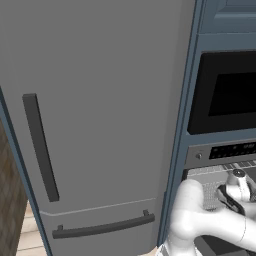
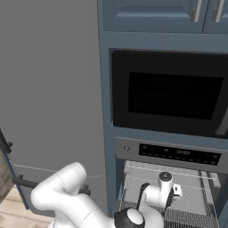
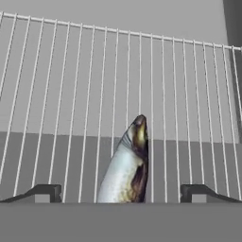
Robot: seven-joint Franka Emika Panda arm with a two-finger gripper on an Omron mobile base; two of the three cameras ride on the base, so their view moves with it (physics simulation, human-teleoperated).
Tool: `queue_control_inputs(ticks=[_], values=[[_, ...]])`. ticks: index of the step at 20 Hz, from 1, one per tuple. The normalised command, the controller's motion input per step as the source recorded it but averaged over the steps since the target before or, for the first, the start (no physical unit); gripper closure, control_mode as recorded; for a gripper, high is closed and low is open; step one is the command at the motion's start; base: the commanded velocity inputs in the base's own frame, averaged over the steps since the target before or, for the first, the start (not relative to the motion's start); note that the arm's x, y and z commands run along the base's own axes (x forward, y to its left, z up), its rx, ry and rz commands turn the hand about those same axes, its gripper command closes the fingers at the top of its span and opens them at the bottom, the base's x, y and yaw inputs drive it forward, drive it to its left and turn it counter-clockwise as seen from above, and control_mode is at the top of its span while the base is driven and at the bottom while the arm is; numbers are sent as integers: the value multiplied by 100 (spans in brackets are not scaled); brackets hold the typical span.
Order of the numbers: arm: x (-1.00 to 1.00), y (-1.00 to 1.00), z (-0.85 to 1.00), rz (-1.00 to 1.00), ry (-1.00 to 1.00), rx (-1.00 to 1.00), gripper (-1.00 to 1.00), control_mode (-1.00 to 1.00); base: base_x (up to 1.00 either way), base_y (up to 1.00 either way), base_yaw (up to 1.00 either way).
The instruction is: Take the fish from the oven and place it on the plate on the counter.
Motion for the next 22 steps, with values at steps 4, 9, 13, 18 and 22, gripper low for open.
queue_control_inputs(ticks=[4,9,13,18,22], values=[[1,17,-55,-2,5,0,-100,-100,0,0,0],[0,7,-40,-1,1,0,-100,-100,0,0,0],[0,0,-14,0,0,0,-100,-100,0,0,0],[-3,0,-21,0,0,1,-100,-100,0,0,0],[-3,0,-21,0,0,7,100,-100,0,0,0]])
